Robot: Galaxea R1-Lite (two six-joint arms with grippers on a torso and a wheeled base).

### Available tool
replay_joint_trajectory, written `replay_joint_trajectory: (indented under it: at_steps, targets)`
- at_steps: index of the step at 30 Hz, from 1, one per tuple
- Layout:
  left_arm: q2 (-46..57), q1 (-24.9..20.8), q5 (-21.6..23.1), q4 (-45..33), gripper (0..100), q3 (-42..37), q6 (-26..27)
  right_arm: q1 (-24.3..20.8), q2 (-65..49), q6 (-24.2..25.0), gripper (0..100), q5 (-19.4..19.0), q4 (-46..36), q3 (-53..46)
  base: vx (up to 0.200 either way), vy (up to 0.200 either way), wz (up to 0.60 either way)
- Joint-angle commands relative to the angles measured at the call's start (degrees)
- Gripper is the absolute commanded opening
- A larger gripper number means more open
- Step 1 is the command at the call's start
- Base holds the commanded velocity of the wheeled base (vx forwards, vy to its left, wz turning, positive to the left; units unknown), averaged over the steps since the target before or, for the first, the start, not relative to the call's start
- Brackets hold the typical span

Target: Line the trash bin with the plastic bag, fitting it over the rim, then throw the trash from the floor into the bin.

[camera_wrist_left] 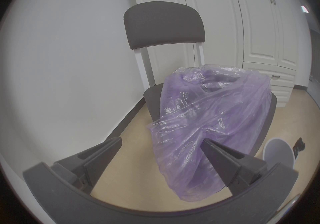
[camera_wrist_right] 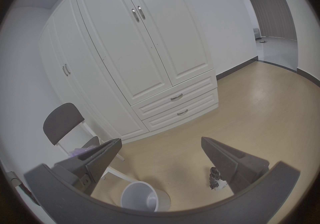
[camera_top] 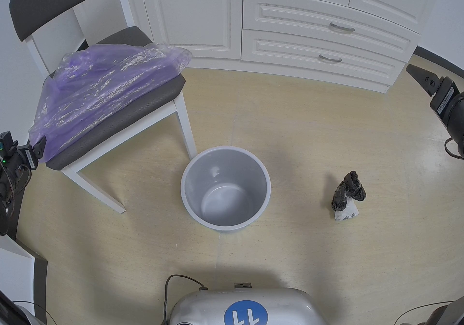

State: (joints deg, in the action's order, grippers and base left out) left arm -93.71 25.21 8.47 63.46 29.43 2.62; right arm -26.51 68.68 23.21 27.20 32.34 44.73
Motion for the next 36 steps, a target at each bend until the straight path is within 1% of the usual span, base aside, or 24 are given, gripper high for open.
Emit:
replay_joint_trajectory:
  at_steps: [1, 6, 10, 13, 17, 22, 25, 26, 27, 36]
  targets:
    - [1.2, 0.7, -0.1, 0.8, 100, 0.8, -2.3, 0.0, -0.8, -0.1, 100, 0.0, 0.0, 0.1, 0.000, 0.000, 0.00]
    - [6.3, 2.5, 0.4, -0.2, 100, 2.5, -6.3, 0.0, -1.4, -0.3, 100, 0.0, 0.0, 0.5, 0.000, 0.000, 0.00]
    - [7.7, 3.4, 0.7, -1.0, 100, 2.4, -6.3, 0.0, -1.5, -0.4, 100, 0.1, 0.0, 0.6, 0.000, 0.000, 0.00]
    - [7.8, 2.7, 1.0, -4.3, 100, 1.6, -5.8, 0.0, -1.5, -0.4, 100, 0.2, 0.0, 0.4, 0.000, 0.000, 0.00]
    - [7.1, 1.2, 2.7, -9.0, 100, 1.1, -5.4, 0.0, -1.5, -0.4, 100, 0.2, 0.0, 0.3, 0.000, 0.000, 0.00]
    - [5.9, 1.1, 3.3, -14.0, 100, 0.8, -1.0, 0.0, -1.4, -0.5, 100, 0.0, -0.4, 0.2, 0.000, 0.000, 0.00]
    - [5.3, 0.7, 3.3, -13.9, 100, 0.6, -0.9, 0.0, -1.4, -0.4, 100, -0.1, -0.4, 0.1, 0.000, 0.000, 0.00]
    - [4.5, -0.4, 3.0, -13.5, 100, 0.6, -1.0, 0.0, -1.4, -0.4, 100, -0.1, -0.4, 0.1, 0.000, 0.000, 0.00]
    - [4.4, -0.5, 3.0, -13.5, 100, 0.6, -1.0, 0.0, -1.5, -0.4, 100, -0.1, -0.4, 0.1, 0.000, 0.000, 0.00]
    - [1.6, -0.2, 2.5, -13.4, 100, 1.6, -1.0, 0.0, -1.5, -0.4, 100, -0.1, -0.3, 0.2, 0.000, 0.000, 0.00]
